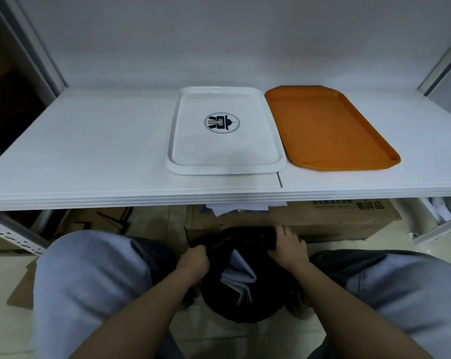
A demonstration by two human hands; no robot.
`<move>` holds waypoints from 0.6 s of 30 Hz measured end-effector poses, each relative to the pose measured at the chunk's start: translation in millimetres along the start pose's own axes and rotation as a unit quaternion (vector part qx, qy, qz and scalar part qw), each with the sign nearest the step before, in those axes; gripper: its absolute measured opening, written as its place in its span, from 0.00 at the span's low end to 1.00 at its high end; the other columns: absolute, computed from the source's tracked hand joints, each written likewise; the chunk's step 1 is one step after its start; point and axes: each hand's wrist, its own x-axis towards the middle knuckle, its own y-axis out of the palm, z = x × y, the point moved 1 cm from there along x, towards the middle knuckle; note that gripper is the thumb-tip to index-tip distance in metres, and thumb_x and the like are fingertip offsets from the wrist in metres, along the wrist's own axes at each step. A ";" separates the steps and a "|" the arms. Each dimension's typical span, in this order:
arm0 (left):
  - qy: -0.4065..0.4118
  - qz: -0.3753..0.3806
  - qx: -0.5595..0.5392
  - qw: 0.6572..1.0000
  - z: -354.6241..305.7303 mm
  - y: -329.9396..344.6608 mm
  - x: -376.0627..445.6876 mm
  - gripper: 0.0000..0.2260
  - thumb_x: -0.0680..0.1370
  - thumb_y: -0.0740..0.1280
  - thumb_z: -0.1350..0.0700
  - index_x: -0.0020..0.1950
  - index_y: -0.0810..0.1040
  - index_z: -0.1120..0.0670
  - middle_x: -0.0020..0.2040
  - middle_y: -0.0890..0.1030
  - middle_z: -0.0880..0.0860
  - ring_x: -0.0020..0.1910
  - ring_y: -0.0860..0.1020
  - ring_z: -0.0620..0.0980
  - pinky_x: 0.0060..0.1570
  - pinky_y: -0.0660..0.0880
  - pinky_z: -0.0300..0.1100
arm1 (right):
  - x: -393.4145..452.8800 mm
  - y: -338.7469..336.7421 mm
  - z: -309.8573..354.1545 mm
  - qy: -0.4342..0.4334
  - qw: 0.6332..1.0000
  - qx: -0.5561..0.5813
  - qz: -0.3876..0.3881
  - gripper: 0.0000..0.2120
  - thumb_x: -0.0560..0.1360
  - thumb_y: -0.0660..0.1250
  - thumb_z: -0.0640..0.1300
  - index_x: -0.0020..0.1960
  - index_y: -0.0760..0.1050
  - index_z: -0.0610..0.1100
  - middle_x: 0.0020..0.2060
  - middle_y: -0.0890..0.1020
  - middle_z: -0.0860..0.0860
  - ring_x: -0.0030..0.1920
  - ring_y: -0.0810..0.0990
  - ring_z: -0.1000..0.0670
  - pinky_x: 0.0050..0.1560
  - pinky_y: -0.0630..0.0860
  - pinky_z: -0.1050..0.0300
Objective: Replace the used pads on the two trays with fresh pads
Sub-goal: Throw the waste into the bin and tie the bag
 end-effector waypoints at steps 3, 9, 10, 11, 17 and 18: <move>-0.011 -0.007 -0.036 0.999 1.6 -2.0 -3.1 0.11 0.80 0.55 0.60 0.56 0.73 0.61 0.56 0.78 0.60 0.52 0.78 0.58 0.47 0.75 0.46 | -7.7 3.9 -23.1 0.095 0.990 0.095 0.045 0.35 0.74 0.67 0.53 0.74 0.53 0.45 0.70 0.62 0.44 0.70 0.64 0.41 0.66 0.64 0.44; -0.069 0.038 -0.157 0.984 4.5 4.1 -11.4 0.19 0.79 0.63 0.53 0.66 0.69 0.62 0.61 0.75 0.59 0.59 0.75 0.57 0.55 0.73 0.42 | -24.2 29.3 -36.3 0.245 0.891 0.367 0.103 0.40 0.75 0.68 0.47 0.76 0.47 0.38 0.72 0.57 0.36 0.69 0.62 0.35 0.66 0.67 0.44; -0.080 0.045 -0.188 0.978 1.7 6.6 -13.7 0.20 0.79 0.63 0.55 0.68 0.66 0.62 0.64 0.73 0.60 0.62 0.74 0.57 0.58 0.71 0.43 | -26.4 32.4 -36.3 0.265 0.870 0.403 0.100 0.40 0.75 0.68 0.45 0.75 0.47 0.37 0.72 0.58 0.36 0.69 0.63 0.35 0.65 0.68 0.44; -0.099 0.056 -0.225 0.968 0.0 9.6 -16.2 0.21 0.80 0.63 0.57 0.70 0.64 0.63 0.66 0.72 0.60 0.64 0.72 0.58 0.59 0.70 0.43 | -28.6 36.1 -36.6 0.284 0.846 0.440 0.098 0.40 0.74 0.69 0.43 0.75 0.47 0.35 0.71 0.60 0.36 0.68 0.65 0.35 0.65 0.69 0.44; -0.202 0.127 -0.363 0.901 13.2 36.9 -22.7 0.06 0.78 0.64 0.62 0.55 0.71 0.59 0.46 0.76 0.57 0.44 0.75 0.54 0.47 0.73 0.44 | -38.4 54.2 -38.5 0.315 0.727 0.593 0.145 0.22 0.78 0.62 0.39 0.69 0.65 0.32 0.54 0.77 0.39 0.51 0.76 0.39 0.57 0.74 0.45; -0.213 0.126 -0.365 0.897 15.4 40.5 -22.7 0.07 0.78 0.63 0.62 0.56 0.73 0.59 0.48 0.77 0.58 0.46 0.76 0.55 0.47 0.74 0.45 | -39.8 53.4 -37.9 0.312 0.718 0.606 0.144 0.19 0.79 0.61 0.39 0.68 0.67 0.32 0.49 0.78 0.40 0.46 0.76 0.40 0.51 0.75 0.47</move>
